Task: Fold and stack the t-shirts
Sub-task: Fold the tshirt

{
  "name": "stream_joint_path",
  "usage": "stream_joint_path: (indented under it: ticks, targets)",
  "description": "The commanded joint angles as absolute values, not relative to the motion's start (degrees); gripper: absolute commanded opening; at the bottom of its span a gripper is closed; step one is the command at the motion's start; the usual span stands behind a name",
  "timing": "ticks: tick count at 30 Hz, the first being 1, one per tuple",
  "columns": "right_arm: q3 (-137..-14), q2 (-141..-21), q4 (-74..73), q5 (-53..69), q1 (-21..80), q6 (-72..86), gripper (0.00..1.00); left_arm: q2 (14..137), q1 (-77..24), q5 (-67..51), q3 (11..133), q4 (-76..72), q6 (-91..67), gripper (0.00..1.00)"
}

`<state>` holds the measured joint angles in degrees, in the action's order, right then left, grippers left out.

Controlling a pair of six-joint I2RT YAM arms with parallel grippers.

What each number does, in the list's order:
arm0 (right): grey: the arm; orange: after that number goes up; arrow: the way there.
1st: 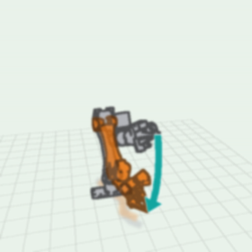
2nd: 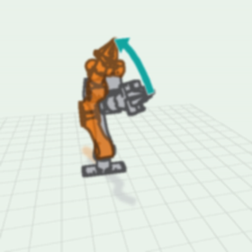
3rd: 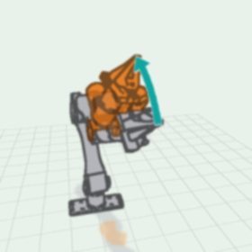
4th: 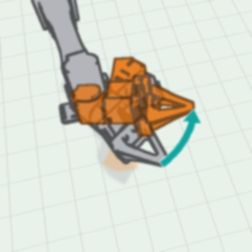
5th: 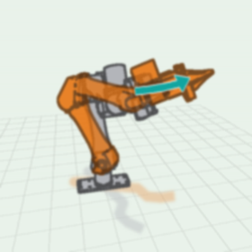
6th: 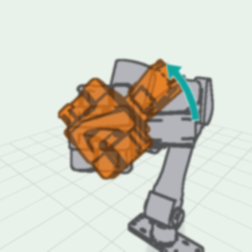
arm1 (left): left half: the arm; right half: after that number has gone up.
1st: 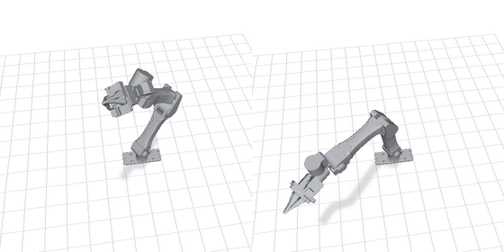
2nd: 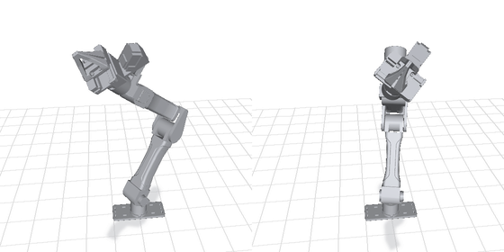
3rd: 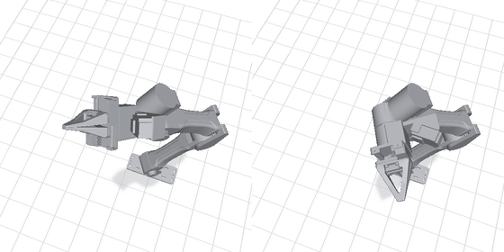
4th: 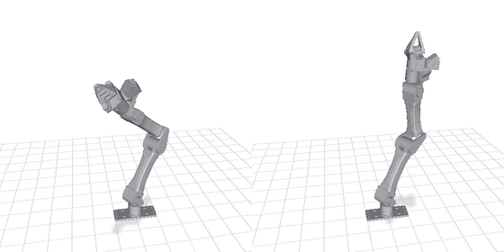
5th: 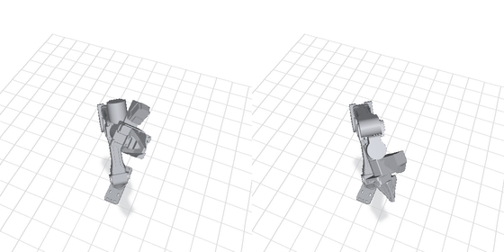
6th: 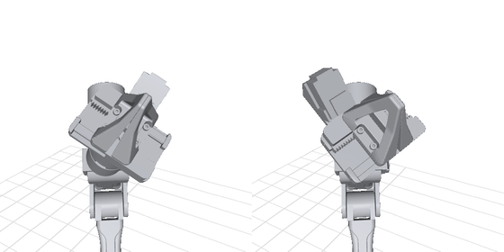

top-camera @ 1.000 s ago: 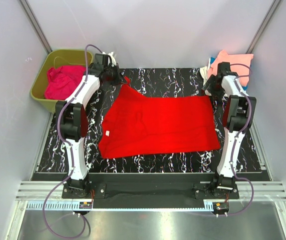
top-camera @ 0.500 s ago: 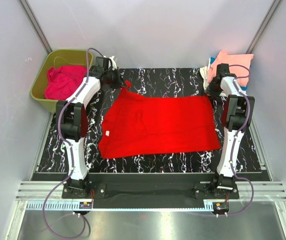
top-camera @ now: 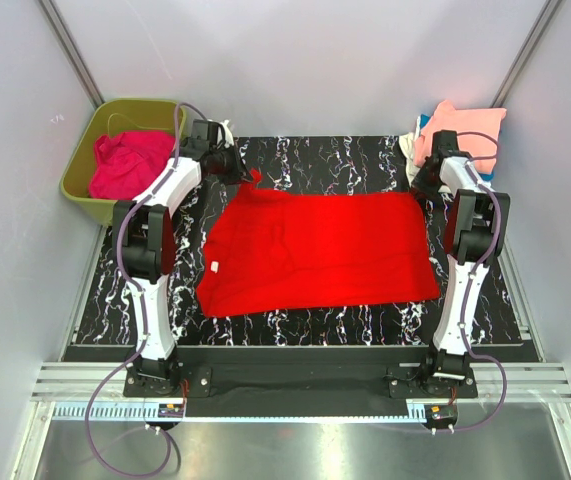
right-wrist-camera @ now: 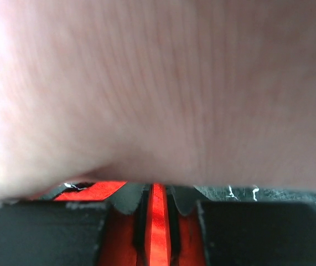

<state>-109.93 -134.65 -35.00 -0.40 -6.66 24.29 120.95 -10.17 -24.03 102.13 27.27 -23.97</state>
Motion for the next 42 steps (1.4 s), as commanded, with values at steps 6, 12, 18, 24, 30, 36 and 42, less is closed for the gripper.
stream_joint_path:
  ticks: [6, 12, 18, 24, 30, 36, 42]
  targets:
    - [-109.68, -129.47, -37.88, -1.14, -5.8, 24.17, 0.15, 118.13, -10.37, -24.96, 102.3, 25.31, -23.73, 0.0]
    - [-111.18, -127.36, -38.85, -0.88, -5.8, 23.82, 0.14, 117.34, -10.37, -24.79, 102.57, 25.66, -23.64, 0.0]
    - [-111.18, -125.6, -39.38, -0.26, -5.71, 23.82, 0.09, 116.55, -10.37, -24.87, 102.31, 25.75, -23.38, 0.0]
    - [-109.78, -123.23, -39.55, -0.26, -5.71, 23.73, 0.0, 115.14, -10.37, -24.79, 101.52, 26.46, -22.77, 0.0]
    - [-102.5, -116.99, -37.88, -0.88, -5.71, 23.29, 0.0, 109.61, -10.37, -22.77, 97.56, 27.95, -20.66, 0.0]
    - [-94.42, -109.87, -37.09, -2.11, -5.8, 23.64, 0.0, 101.44, -10.37, -20.92, 88.17, 27.42, -19.69, 0.0]
    - [-87.02, -105.12, -36.3, -2.72, -5.89, 24.69, 0.0, 93.53, -10.37, -19.6, 77.62, 25.93, -19.86, 0.0]
